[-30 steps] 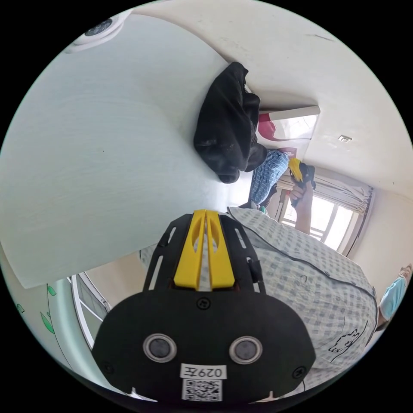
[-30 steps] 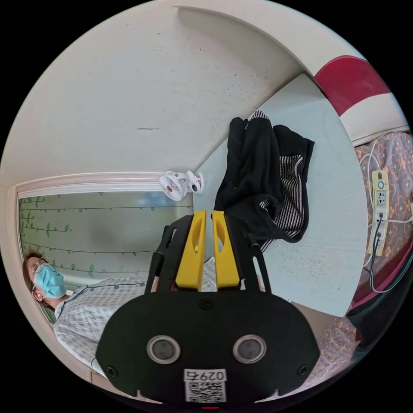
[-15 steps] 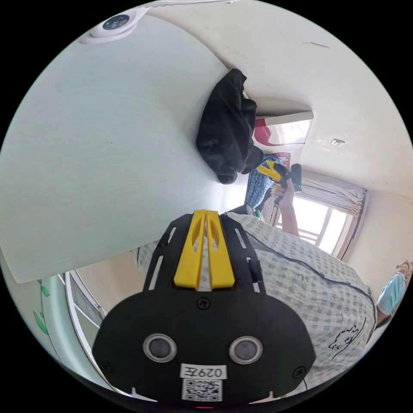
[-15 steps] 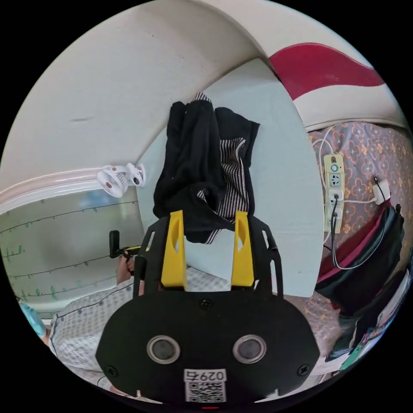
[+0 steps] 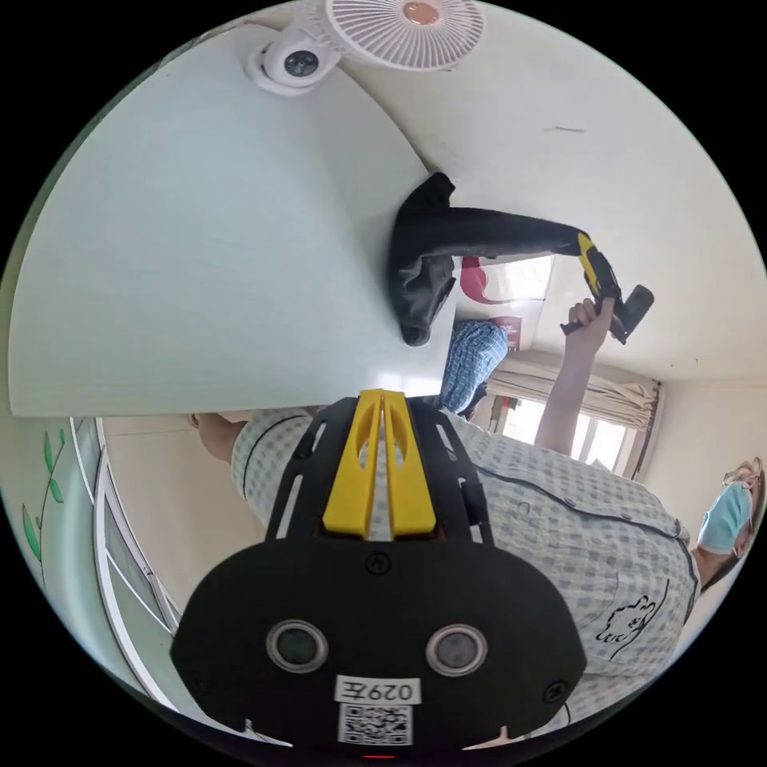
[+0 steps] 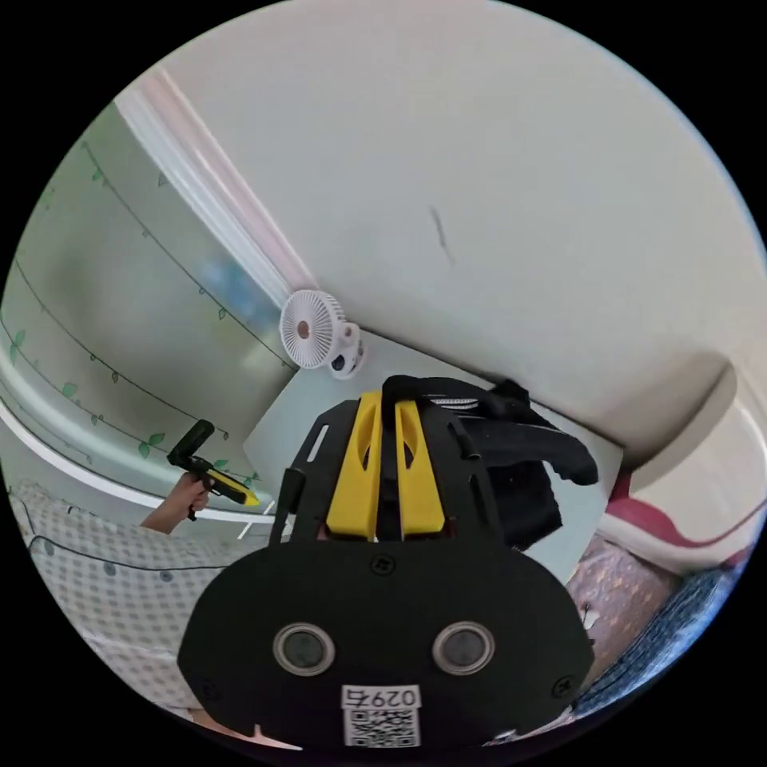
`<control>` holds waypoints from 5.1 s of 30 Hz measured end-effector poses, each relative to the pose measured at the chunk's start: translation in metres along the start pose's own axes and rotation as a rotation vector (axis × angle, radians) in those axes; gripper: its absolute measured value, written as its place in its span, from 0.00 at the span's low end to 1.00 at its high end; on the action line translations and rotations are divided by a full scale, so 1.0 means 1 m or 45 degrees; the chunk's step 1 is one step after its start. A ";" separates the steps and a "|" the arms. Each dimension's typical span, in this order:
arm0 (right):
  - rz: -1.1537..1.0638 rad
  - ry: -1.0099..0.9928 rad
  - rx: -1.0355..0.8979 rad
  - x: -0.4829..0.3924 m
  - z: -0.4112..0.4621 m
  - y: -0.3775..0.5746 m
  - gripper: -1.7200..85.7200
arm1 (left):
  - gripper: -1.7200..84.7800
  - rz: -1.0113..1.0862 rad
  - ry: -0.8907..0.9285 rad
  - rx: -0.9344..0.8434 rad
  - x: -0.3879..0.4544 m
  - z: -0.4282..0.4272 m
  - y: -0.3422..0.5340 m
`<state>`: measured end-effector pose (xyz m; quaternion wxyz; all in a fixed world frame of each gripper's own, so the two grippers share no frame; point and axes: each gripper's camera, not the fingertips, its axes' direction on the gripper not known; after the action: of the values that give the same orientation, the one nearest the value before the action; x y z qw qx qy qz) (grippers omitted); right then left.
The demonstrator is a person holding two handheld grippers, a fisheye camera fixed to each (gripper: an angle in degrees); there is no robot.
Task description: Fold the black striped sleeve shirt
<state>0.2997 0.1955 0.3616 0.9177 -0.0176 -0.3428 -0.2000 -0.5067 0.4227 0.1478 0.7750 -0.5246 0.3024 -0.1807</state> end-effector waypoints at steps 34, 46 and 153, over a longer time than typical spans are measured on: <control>0.807 -0.100 -0.289 0.238 0.021 0.182 0.04 | 0.01 -0.060 -0.009 -0.125 0.002 0.016 -0.023; 0.985 -0.002 -0.459 0.302 0.051 0.195 0.05 | 0.01 -0.144 -0.042 -0.072 0.029 0.038 -0.011; 0.254 0.231 -1.162 -0.059 0.273 0.444 0.01 | 0.01 0.287 -1.762 -0.560 0.528 0.696 -0.278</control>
<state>0.2580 0.6709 0.5789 0.8572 -0.4341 -0.1351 -0.2417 0.3585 0.4902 0.4419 0.6793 -0.6278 -0.1745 0.3376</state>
